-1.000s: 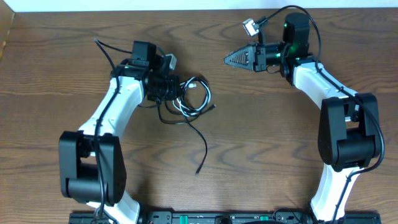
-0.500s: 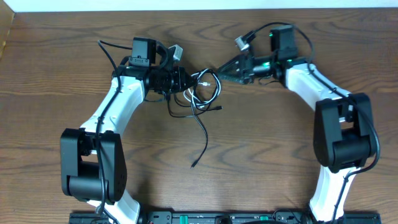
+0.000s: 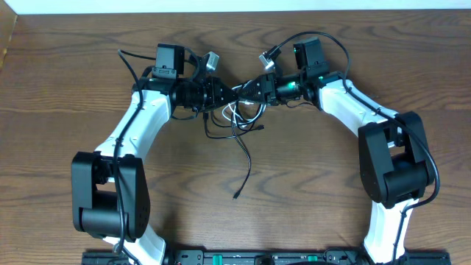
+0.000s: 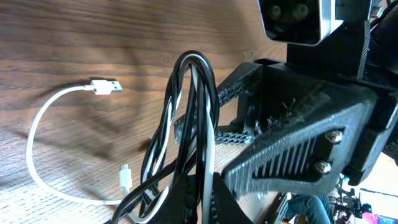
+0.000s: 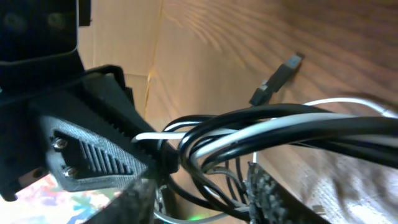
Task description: Untangle cables
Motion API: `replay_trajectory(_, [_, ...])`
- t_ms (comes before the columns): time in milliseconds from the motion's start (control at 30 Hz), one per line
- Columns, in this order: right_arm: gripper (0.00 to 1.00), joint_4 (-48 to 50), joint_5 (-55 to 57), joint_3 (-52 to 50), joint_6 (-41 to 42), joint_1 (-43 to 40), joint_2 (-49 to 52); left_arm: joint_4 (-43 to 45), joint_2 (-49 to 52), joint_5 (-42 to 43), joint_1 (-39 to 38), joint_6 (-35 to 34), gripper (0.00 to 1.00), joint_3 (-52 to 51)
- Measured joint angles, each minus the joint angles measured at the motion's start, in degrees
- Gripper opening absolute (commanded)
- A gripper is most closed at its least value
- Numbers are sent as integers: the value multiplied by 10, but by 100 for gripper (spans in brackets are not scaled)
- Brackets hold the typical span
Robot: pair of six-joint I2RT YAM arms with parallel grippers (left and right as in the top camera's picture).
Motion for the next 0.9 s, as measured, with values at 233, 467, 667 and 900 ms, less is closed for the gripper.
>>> replay_trajectory(233, [36, 1, 35, 0, 0, 7, 0, 0, 0, 20, 0, 0, 8, 0])
replay_trajectory(467, [16, 34, 59, 0, 6, 24, 0, 1, 0, 32, 1, 0, 7, 0])
replay_trajectory(667, [1, 11, 120, 0, 12, 37, 0, 0, 0, 31, 1, 0, 7, 0])
replay_trajectory(900, [1, 1, 71, 0, -35, 5, 0, -28, 0, -19, 1, 0, 7, 0])
